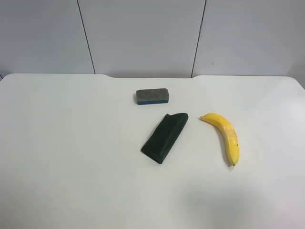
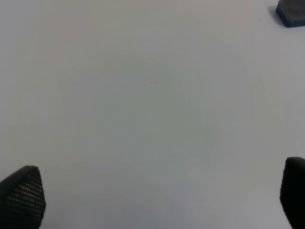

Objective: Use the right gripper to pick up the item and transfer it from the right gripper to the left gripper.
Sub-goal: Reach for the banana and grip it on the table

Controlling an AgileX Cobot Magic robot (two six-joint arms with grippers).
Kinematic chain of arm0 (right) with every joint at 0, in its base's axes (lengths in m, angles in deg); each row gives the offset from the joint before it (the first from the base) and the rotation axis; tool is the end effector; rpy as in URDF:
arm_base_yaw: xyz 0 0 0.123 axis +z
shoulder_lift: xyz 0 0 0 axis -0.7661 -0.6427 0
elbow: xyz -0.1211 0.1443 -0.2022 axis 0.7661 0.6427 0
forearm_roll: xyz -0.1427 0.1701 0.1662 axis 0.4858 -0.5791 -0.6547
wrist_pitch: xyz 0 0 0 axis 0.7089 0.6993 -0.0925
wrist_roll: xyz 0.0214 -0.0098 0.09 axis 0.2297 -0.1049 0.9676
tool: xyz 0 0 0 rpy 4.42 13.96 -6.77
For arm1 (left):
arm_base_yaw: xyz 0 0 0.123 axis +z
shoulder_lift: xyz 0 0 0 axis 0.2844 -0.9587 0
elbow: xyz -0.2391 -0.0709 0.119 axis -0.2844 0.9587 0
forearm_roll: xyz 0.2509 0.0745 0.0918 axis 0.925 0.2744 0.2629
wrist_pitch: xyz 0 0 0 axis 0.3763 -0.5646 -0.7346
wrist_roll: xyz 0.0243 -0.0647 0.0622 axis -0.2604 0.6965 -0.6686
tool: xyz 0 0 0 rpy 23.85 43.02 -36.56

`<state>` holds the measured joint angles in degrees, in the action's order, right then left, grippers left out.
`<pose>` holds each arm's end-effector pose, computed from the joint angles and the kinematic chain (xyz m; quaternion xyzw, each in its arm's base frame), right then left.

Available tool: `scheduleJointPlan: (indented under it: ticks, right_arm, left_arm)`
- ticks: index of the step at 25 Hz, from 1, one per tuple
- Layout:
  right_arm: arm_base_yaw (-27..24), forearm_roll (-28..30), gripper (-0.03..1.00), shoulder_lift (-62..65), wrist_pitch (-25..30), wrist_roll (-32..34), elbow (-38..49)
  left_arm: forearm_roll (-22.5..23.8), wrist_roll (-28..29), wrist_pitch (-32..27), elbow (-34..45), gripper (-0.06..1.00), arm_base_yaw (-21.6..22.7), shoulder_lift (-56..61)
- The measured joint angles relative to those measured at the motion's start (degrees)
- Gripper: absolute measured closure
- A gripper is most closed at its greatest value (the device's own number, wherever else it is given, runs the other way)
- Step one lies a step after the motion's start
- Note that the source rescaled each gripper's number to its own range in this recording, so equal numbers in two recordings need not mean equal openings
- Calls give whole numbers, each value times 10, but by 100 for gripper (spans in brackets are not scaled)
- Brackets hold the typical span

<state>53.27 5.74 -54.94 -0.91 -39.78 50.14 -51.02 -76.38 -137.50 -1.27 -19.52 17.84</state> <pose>0.0268 0.0033 0.2891 -0.0329 0.8547 0.0212 0.5176 0.0266 -0.0033 0.2912 0.0294 0.8483 -0.0222 0.5283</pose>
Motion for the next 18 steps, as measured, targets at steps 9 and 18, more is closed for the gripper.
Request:
scheduleJointPlan:
  ticks: [9,18]
  right_arm:
    - [0,0,-3,0,0,0,0]
    - [0,0,-3,0,0,0,0]
  left_arm:
    - [0,0,0,0,-6,0,0]
    - [0,0,0,0,-6,0,0]
